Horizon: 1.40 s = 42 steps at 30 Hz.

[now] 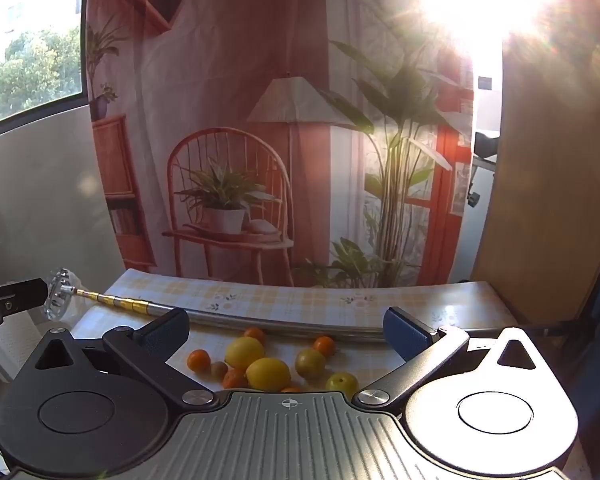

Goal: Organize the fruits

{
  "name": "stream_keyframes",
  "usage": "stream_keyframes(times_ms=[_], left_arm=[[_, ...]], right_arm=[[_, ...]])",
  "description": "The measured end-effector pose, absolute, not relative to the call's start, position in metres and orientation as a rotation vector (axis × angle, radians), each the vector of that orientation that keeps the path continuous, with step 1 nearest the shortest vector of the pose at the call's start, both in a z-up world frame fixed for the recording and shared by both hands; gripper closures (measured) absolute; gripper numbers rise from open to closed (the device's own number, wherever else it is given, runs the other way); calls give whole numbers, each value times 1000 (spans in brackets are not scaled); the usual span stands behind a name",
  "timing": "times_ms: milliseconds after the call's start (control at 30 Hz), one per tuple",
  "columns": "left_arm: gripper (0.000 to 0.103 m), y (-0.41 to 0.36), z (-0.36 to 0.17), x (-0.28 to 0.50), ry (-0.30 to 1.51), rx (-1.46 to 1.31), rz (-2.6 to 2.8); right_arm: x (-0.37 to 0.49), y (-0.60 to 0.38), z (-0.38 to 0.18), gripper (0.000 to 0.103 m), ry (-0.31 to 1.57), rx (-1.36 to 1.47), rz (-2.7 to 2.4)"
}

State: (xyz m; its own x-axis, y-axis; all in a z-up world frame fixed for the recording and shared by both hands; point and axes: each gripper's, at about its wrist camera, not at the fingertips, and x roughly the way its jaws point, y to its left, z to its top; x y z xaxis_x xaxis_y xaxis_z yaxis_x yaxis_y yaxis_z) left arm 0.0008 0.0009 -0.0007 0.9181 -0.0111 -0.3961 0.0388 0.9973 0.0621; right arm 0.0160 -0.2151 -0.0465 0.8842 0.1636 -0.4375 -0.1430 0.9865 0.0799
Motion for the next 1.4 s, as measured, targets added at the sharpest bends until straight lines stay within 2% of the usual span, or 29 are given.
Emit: stream_keyframes(times_ms=[1400], left_arm=[[0,0,-2,-5,379,61,-33]], right_arm=[[16,-217,-49,0,447,66,155]])
